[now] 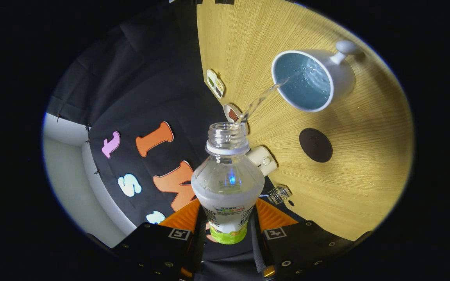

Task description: Take the bottle from table, then pour the juice into the cup, finally place the bottle on the coaster

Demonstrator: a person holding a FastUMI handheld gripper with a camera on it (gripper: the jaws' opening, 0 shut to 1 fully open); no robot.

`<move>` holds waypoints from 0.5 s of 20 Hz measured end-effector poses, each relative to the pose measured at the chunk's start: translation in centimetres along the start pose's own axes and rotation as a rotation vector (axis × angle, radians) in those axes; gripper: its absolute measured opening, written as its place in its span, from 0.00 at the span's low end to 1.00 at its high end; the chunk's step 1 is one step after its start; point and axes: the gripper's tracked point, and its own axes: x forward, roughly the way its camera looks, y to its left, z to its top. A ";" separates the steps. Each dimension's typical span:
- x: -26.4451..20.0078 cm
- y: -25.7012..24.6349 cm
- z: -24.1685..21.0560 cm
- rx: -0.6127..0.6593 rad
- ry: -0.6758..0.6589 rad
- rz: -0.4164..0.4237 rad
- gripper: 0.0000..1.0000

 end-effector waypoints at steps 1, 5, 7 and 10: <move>0.0 0.1 0.0 0.007 0.000 -0.001 0.54; 0.4 0.0 -0.1 0.031 0.000 -0.008 0.53; 0.3 0.1 0.0 0.041 -0.001 -0.009 0.54; 0.2 0.7 0.2 0.066 0.001 0.008 0.53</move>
